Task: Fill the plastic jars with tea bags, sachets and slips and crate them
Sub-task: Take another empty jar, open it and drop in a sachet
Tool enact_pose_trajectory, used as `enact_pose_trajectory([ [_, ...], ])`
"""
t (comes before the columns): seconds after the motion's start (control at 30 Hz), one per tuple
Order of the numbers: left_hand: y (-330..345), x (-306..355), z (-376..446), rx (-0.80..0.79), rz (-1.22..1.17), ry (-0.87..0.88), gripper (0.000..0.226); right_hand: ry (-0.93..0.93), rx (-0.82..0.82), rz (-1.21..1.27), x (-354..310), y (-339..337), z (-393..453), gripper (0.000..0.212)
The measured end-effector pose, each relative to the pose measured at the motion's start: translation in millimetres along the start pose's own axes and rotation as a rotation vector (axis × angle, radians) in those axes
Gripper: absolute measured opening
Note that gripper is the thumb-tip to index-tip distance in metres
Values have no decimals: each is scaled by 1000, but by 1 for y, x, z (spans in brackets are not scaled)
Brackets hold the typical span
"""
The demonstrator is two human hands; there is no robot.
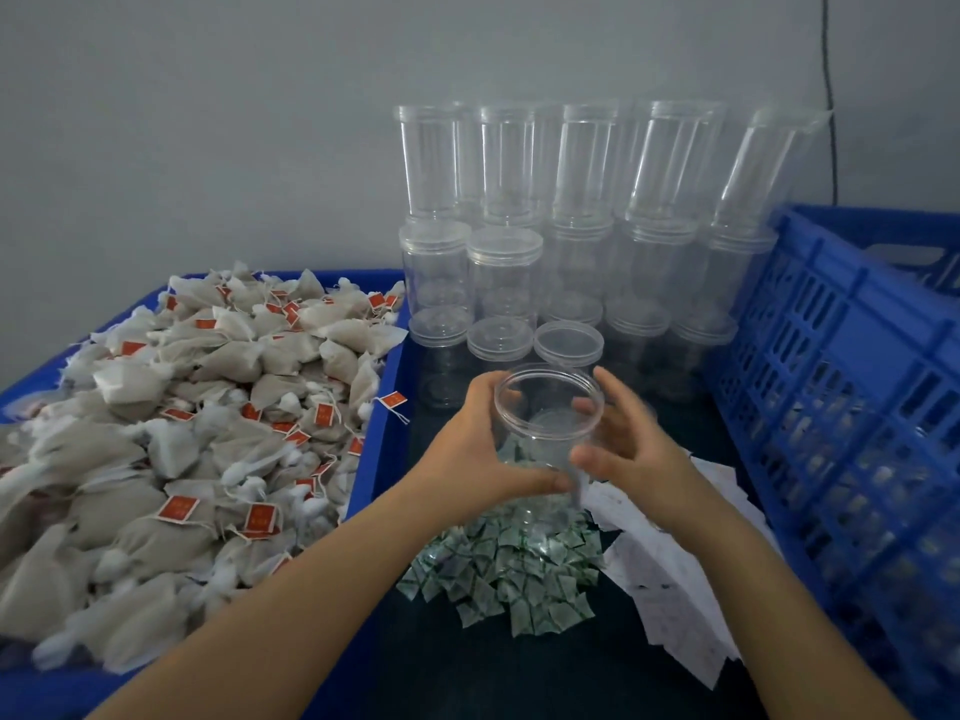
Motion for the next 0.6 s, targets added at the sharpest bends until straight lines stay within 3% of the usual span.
enact_pose_trajectory([
  [0.13, -6, 16, -11, -154, 169, 21, 92, -16, -60, 30, 5, 28, -14, 127],
  [0.27, -30, 30, -25, -391, 313, -14, 95, -51, -28, 136, 14, 46, -28, 87],
  [0.33, -56, 36, -29, -469, 325, -73, 88, -67, -38, 128, 19, 55, -37, 84],
  [0.4, -86, 38, -32, -382, 279, -123, 69, -58, -70, 113, 23, 68, -47, 92],
  [0.5, -125, 24, -33, 21, 292, -139, 34, -73, -149, 67, 35, 92, -59, 101],
  [0.6, -139, -6, -29, 317, 383, -181, 30, -79, -208, 40, 44, 118, -67, 99],
])
Point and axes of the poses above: each hand's wrist, its own z-axis towards the middle knuckle, its own y-axis out of the palm, x = y × z, the point moved 2 cm from there along z, towards the middle knuckle, and after that the axes turned 11 degrees about y, right-handed, at the moved point
